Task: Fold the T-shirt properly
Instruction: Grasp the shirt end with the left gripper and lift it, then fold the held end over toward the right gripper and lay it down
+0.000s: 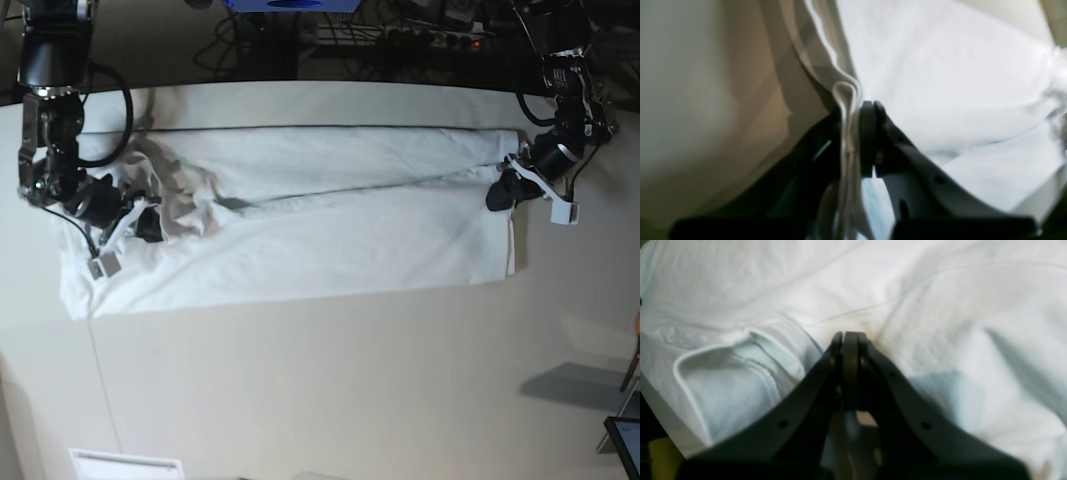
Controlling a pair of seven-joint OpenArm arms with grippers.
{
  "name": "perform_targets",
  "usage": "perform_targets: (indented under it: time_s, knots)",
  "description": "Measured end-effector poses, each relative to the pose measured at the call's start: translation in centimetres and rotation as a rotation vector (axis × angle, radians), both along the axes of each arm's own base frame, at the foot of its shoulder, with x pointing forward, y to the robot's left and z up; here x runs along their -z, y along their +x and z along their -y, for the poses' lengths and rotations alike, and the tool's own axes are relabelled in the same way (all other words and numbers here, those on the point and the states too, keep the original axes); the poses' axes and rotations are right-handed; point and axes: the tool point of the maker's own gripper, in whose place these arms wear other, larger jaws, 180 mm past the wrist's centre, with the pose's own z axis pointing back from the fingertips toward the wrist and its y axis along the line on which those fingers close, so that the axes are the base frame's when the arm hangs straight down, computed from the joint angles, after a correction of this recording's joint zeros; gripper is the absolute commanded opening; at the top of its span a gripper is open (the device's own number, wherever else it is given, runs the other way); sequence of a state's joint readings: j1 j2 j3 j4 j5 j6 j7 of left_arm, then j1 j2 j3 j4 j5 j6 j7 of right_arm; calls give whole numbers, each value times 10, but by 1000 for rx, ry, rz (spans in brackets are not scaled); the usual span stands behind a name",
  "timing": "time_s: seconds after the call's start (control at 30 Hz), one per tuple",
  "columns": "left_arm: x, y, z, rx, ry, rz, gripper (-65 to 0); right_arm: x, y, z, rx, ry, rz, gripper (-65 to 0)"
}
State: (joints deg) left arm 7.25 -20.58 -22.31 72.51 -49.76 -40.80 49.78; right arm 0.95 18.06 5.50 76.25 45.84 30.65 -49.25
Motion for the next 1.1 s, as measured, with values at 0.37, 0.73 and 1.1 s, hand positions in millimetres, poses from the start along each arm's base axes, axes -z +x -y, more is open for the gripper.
perform_targets:
  time_s: [0.37, 0.73, 1.1]
  knots:
    - [-61, 0, 35, 211, 482, 121, -650, 0, -1, -1, 1, 5, -1, -640]
    - [-71, 7, 103, 446, 630, 147, -650, 0, -1, -1, 1, 7, -1, -640]
    - [-80, 23, 180, 511, 490, 248, -650, 1, -1, -1, 1, 6, -2, -640]
